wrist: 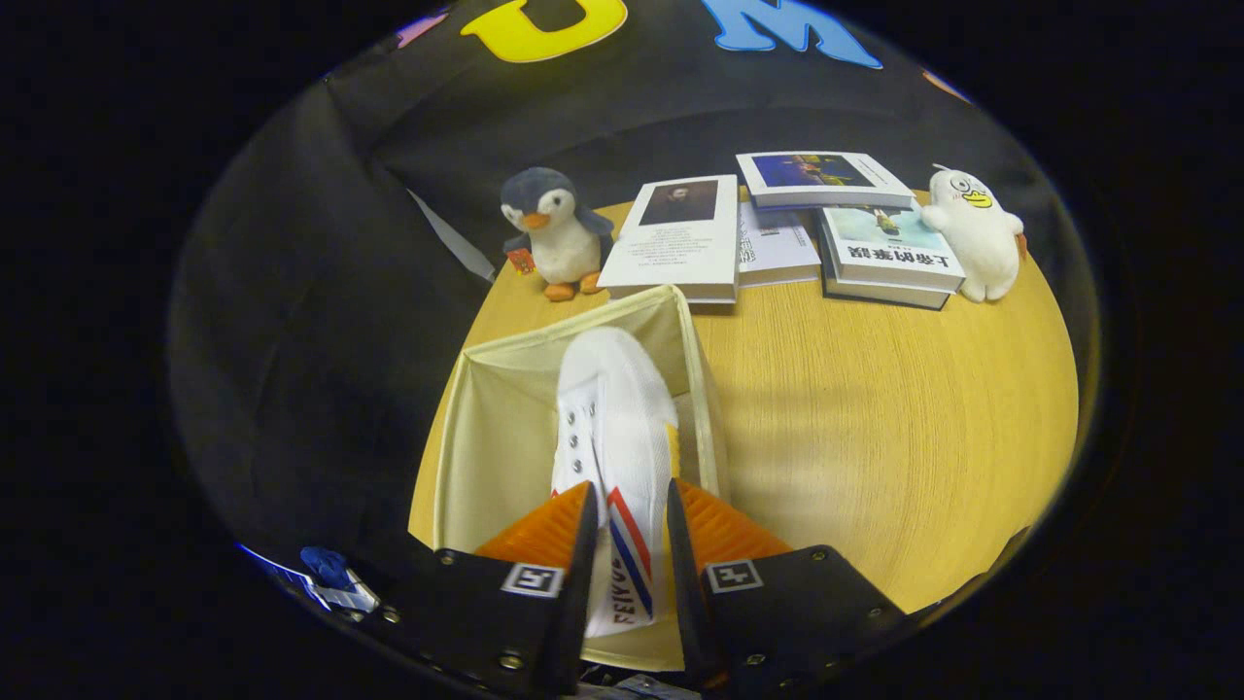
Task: Open the storage box then place both shoes into the box .Put the left shoe in first, then the right shoe, with the right side of both shoes facing outward in a uniform manner.
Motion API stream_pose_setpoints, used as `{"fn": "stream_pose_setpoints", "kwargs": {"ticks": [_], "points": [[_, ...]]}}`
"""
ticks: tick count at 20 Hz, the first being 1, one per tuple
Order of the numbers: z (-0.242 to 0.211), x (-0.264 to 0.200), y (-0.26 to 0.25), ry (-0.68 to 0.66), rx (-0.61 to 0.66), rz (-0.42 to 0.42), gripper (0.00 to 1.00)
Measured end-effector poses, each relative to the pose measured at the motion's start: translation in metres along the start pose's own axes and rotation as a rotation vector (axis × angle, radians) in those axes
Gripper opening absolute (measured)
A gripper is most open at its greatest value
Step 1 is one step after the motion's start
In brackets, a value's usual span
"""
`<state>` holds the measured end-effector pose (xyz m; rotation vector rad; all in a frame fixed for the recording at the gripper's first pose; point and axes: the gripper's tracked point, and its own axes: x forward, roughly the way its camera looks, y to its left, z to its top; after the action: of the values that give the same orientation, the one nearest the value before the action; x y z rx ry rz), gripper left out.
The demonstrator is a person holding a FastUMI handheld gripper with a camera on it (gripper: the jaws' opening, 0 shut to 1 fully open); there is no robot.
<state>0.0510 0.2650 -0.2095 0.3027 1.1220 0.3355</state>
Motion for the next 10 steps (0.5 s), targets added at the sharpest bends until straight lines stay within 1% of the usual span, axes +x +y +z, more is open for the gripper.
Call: {"fn": "stream_pose_setpoints", "kwargs": {"ticks": [2,3,4,6,10], "points": [[0.009,-0.009,0.003,-0.052,-0.004,0.021,0.73],[0.012,-0.016,0.000,-0.074,-0.013,0.015,0.89],[0.016,-0.022,-0.007,-0.099,-0.031,-0.007,0.99],[0.023,-0.038,-0.022,-0.152,-0.071,-0.037,0.99],[0.041,-0.082,-0.048,-0.273,-0.098,-0.046,0.99]]}}
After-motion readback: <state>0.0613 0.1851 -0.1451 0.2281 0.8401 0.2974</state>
